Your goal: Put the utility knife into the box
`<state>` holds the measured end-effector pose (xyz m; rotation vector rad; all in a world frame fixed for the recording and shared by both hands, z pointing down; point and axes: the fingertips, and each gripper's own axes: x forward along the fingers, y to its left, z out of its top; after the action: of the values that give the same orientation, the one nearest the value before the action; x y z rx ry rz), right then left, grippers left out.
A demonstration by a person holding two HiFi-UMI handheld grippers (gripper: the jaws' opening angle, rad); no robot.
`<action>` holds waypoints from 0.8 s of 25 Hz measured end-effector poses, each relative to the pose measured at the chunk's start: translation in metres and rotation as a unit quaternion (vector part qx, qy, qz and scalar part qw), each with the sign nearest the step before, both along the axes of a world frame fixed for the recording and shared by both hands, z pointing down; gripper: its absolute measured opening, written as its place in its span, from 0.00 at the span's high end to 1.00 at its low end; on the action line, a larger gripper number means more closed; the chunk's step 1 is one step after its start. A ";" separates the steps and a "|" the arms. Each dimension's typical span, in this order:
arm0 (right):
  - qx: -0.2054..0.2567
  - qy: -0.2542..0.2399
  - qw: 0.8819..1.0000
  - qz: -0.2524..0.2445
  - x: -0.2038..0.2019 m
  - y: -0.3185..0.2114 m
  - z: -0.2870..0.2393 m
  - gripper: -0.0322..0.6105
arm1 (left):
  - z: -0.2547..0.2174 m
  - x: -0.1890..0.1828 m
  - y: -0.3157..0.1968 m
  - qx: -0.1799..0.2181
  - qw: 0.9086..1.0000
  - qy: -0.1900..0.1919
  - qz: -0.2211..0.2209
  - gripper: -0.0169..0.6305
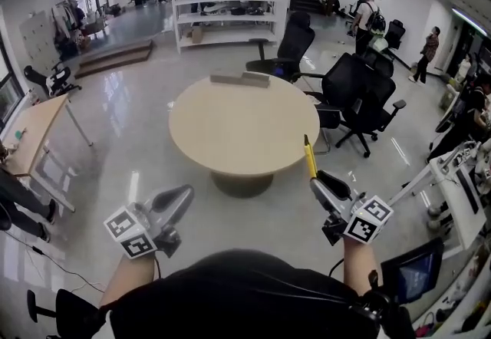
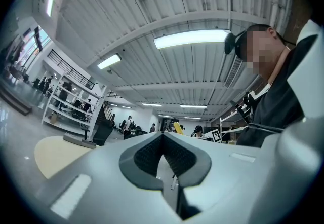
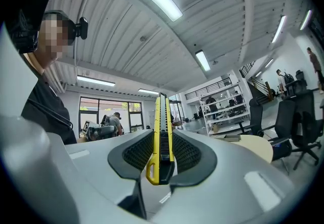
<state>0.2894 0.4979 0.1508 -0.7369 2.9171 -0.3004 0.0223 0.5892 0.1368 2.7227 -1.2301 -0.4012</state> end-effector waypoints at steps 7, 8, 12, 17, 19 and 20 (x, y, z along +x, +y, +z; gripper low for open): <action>-0.014 -0.001 1.000 -0.010 0.017 -0.052 0.016 0.75 | 0.011 0.020 -0.048 -0.019 1.000 -0.003 -0.009 0.98; -0.016 0.000 1.000 -0.010 0.017 -0.059 0.017 0.75 | 0.012 0.019 -0.054 -0.020 1.000 -0.001 -0.009 0.98; -0.026 0.006 1.000 -0.005 0.004 -0.085 0.027 0.75 | 0.021 0.008 -0.081 -0.027 1.000 0.006 -0.001 0.98; -0.023 0.023 0.999 0.016 -0.032 -0.128 0.033 0.75 | 0.032 -0.031 -0.134 -0.028 0.999 0.016 0.023 0.98; -0.021 0.024 0.999 0.022 -0.053 -0.157 0.035 0.75 | 0.034 -0.054 -0.164 -0.023 0.999 0.021 0.028 0.98; -0.021 0.025 0.999 0.022 -0.067 -0.172 0.036 0.75 | 0.035 -0.067 -0.180 -0.020 0.999 0.024 0.028 0.98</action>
<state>0.2222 0.3255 0.1864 -0.8251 2.9453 -0.3432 -0.0447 0.4096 0.1716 2.6905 -1.1345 -0.4282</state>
